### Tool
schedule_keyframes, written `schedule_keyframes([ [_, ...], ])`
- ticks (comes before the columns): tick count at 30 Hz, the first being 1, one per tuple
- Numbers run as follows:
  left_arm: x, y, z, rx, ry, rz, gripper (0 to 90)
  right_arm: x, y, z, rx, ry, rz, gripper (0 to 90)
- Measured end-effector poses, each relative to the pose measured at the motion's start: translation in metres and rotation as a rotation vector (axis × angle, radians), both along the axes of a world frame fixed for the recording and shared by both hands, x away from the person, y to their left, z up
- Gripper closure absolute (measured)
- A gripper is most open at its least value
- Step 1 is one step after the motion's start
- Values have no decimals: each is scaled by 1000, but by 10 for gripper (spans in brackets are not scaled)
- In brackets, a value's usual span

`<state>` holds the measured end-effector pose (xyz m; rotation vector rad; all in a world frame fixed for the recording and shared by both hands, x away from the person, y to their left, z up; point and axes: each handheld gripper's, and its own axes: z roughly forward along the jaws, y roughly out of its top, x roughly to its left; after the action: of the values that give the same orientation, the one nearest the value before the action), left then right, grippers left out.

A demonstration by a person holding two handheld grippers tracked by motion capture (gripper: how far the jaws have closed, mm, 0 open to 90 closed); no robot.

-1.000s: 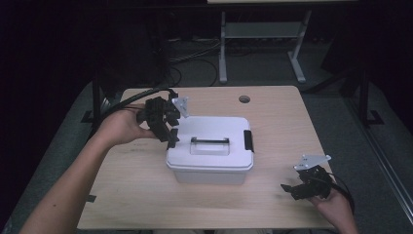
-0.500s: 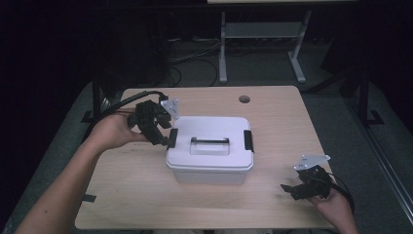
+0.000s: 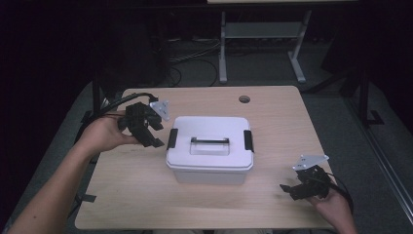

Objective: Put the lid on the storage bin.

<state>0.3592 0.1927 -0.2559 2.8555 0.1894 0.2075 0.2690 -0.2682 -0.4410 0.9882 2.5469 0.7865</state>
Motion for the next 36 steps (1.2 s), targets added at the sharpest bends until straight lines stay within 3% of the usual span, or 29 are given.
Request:
schedule_keyframes([
  [36, -9, 42, -30, 8, 35, 57, 420, 0, 2, -1, -14, 6, 3, 177],
])
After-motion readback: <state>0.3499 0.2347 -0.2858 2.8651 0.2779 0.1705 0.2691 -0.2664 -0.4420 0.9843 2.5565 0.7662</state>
